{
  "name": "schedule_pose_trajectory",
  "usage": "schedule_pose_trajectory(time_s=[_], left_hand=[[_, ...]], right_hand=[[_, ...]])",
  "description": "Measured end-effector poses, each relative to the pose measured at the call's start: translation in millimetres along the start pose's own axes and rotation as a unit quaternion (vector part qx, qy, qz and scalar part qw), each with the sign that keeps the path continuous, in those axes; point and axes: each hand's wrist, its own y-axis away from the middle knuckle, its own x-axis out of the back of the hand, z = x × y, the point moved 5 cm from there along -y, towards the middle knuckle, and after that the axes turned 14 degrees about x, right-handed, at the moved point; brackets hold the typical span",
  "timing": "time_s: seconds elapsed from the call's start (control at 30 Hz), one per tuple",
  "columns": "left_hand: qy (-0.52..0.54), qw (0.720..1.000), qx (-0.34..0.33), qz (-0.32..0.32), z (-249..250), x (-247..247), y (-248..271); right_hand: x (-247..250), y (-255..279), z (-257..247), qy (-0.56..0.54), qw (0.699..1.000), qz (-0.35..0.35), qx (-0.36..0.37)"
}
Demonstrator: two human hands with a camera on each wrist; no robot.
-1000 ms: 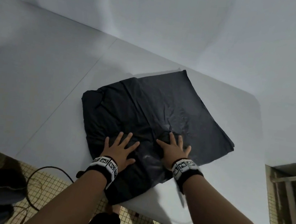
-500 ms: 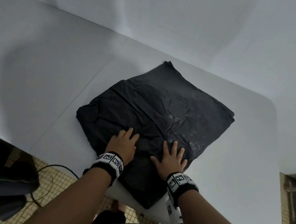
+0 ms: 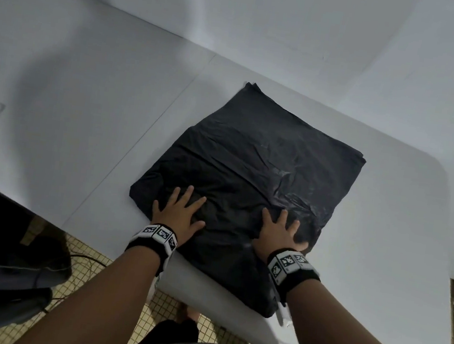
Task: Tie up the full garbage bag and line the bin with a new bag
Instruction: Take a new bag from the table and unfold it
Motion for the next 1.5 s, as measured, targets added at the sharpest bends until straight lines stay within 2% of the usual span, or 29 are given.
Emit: schedule_pose_trajectory(time_s=[0.07, 0.13, 0.2, 0.23, 0.33, 0.4, 0.57, 0.73, 0.87, 0.93, 1.0, 1.1, 1.17, 1.23, 1.33, 1.37, 1.43, 1.47, 1.5], left_hand=[[0.042, 0.997, 0.004, 0.057, -10, 11, 3], [0.098, 0.983, 0.051, 0.145, -27, 22, 9], [0.179, 0.951, 0.141, 0.211, -49, 29, 16], [0.23, 0.928, 0.191, 0.224, -61, 31, 19], [0.358, 0.861, 0.299, 0.203, -91, 34, 18], [0.412, 0.841, 0.295, 0.188, -99, 36, 16], [0.521, 0.789, 0.216, 0.246, -88, 49, 28], [0.547, 0.796, 0.067, 0.248, -49, 59, 35], [0.516, 0.809, -0.054, 0.275, -12, 66, 50], [0.481, 0.825, -0.112, 0.276, 11, 69, 57], [0.457, 0.839, -0.15, 0.254, 35, 68, 63], [0.452, 0.855, -0.149, 0.208, 58, 62, 63], [0.454, 0.862, -0.138, 0.181, 65, 57, 59], [0.443, 0.869, -0.143, 0.164, 71, 53, 56], [0.424, 0.873, -0.178, 0.163, 71, 50, 55], [0.435, 0.863, -0.185, 0.178, 65, 50, 55], [0.476, 0.836, -0.156, 0.224, 44, 51, 48], [0.47, 0.84, -0.127, 0.237, 32, 48, 41], [0.436, 0.867, -0.101, 0.218, 24, 42, 32]], right_hand=[[-12, 5, -23, -0.042, 0.999, -0.017, -0.002], [-25, 8, -37, -0.066, 0.997, -0.032, -0.001], [-33, 5, -42, -0.065, 0.997, -0.033, -0.008], [-35, 2, -42, -0.063, 0.997, -0.03, -0.01], [-37, -8, -40, -0.048, 0.999, -0.026, 0.0], [-36, -14, -37, -0.033, 0.999, -0.028, 0.014], [-34, -19, -34, -0.035, 0.999, -0.031, 0.016], [-27, -16, -34, -0.06, 0.997, -0.036, 0.027], [-11, -21, -29, -0.125, 0.99, 0.002, 0.063], [0, -23, -26, -0.203, 0.976, 0.025, 0.08], [14, -22, -21, -0.332, 0.938, 0.064, 0.08], [29, -17, -13, -0.463, 0.874, 0.12, 0.091], [31, -14, -11, -0.501, 0.847, 0.14, 0.114], [29, -14, -11, -0.489, 0.848, 0.163, 0.123], [24, -20, -9, -0.439, 0.87, 0.194, 0.114], [22, -21, -5, -0.424, 0.878, 0.197, 0.098], [23, -22, 4, -0.399, 0.889, 0.215, 0.066], [25, -22, 9, -0.388, 0.891, 0.229, 0.057], [26, -22, 15, -0.377, 0.893, 0.241, 0.049]])
